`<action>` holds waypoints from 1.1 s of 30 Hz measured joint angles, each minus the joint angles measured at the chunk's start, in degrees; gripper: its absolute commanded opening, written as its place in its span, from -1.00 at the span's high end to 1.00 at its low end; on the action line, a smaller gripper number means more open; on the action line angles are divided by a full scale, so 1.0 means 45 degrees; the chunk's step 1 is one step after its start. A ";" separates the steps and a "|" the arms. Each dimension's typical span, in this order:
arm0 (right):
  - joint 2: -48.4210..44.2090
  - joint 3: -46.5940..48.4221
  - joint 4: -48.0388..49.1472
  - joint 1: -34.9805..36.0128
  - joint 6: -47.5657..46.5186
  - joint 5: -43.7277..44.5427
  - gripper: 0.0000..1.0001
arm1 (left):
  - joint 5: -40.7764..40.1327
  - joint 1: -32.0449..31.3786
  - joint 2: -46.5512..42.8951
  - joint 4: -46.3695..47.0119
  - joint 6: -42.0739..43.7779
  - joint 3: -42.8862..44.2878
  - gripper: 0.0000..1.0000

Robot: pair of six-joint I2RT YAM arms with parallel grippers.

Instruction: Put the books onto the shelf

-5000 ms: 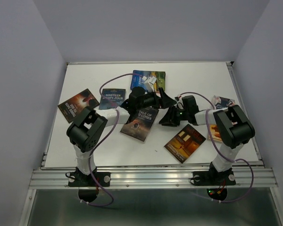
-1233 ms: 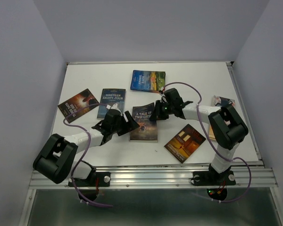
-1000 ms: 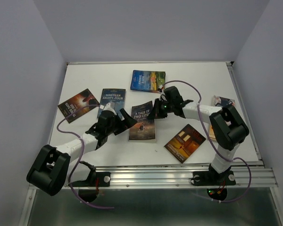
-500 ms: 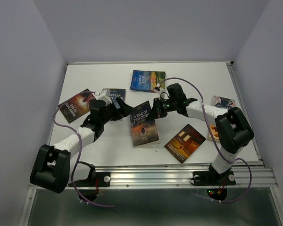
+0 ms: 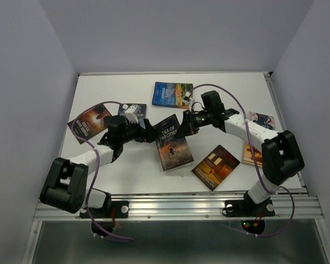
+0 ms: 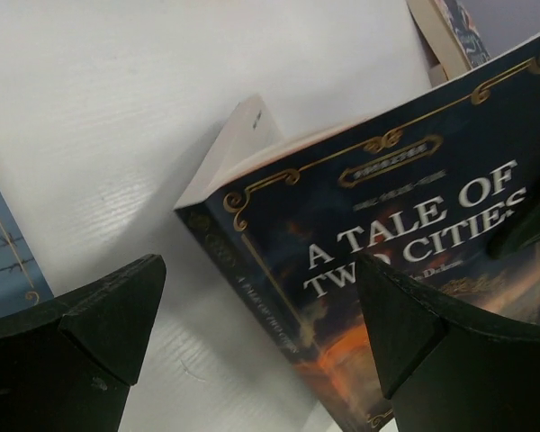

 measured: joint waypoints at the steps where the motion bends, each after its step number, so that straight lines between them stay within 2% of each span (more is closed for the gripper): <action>1: -0.0257 -0.0126 0.0000 -0.0073 0.0000 -0.0029 0.99 | 0.0155 0.0000 0.0155 0.0010 0.0053 -0.0029 -0.98; 10: -0.1205 -0.1554 -0.0121 -0.0646 0.0000 -0.0136 0.99 | 0.1875 0.0034 0.1506 0.1171 0.0165 -0.0029 -0.98; 16: -0.1205 -0.2225 -0.0189 -0.1039 0.0010 -0.0233 0.99 | 0.3711 0.0034 0.3444 0.2982 -0.0393 0.0272 -0.98; 21: -0.1205 -0.2331 -0.0194 -0.1447 0.0151 -0.0243 0.96 | 0.4478 0.0029 0.4998 0.3842 -0.1044 0.0767 -0.98; 22: -0.1205 -0.2346 -0.0194 -0.1491 0.0185 -0.0223 0.78 | 0.4527 0.0029 0.5100 0.3920 -0.1156 0.0777 -0.98; 24: -0.1200 -0.2380 -0.0189 -0.1598 0.0301 -0.0049 0.18 | 0.4609 0.0024 0.5178 0.4070 -0.1389 0.0782 -0.98; 25: -0.1180 -0.2390 -0.0189 -0.1603 0.0340 0.0199 -0.42 | 0.4639 0.0019 0.5168 0.4235 -0.1530 0.0782 -0.98; 27: -0.1132 -0.2395 -0.0170 -0.1617 0.0588 0.0695 -0.74 | 0.4614 0.0019 0.5105 0.4410 -0.1705 0.0782 -0.98; 28: -0.1107 -0.2395 -0.0160 -0.1632 0.0525 0.0967 -1.00 | 0.4580 0.0019 0.5042 0.4439 -0.1787 0.0782 -0.98; 33: -0.0913 -0.2395 -0.0525 -0.1656 0.0602 0.2749 -1.00 | 0.3740 0.0005 0.3997 0.4036 -0.2006 0.0792 -0.98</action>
